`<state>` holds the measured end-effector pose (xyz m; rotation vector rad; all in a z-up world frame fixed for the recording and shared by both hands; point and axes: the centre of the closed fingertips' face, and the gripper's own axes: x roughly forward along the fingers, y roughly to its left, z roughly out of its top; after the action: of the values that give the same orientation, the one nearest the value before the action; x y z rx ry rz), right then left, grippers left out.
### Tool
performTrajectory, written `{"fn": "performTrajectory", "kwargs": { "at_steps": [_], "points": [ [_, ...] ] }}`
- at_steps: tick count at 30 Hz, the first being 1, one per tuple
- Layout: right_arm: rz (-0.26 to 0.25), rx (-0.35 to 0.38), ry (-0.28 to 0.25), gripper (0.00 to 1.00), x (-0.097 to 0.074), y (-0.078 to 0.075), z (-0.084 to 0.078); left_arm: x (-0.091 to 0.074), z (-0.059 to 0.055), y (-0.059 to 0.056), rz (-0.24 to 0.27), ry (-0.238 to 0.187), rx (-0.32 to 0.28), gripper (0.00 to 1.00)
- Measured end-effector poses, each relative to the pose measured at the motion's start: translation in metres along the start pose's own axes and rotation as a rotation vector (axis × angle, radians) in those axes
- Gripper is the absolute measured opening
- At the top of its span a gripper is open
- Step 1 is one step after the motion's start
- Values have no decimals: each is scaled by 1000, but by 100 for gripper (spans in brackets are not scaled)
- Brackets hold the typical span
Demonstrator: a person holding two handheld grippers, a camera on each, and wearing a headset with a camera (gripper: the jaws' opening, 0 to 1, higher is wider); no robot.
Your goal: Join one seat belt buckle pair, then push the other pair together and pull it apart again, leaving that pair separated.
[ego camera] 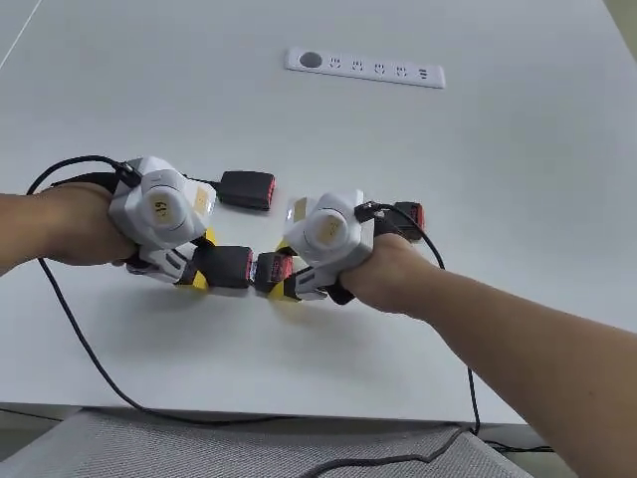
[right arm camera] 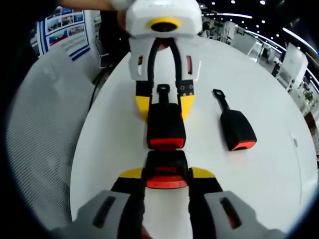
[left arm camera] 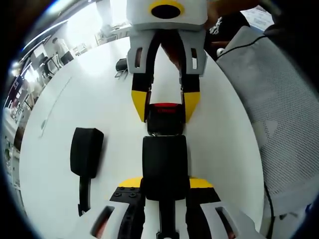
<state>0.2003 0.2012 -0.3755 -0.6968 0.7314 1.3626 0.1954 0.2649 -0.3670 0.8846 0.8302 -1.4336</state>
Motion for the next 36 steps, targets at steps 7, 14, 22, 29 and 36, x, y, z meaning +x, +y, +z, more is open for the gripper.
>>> {"fn": "performTrajectory", "kwargs": {
  "at_steps": [7,14,22,29,36],
  "points": [
    [-3,-4,3,32,0,-1,2,1,0,0,-4,0,3,31],
    [-3,-24,10,32,-1,-1,1,1,-1,2,-2,5,-3,30],
    [7,-38,27,31,-4,0,0,-1,0,2,-12,28,3,30],
    [7,-27,18,32,-4,-1,0,-1,0,2,-10,24,-2,30],
    [10,-25,20,32,-4,-1,0,-1,1,3,-5,30,6,30]
  ]
}}
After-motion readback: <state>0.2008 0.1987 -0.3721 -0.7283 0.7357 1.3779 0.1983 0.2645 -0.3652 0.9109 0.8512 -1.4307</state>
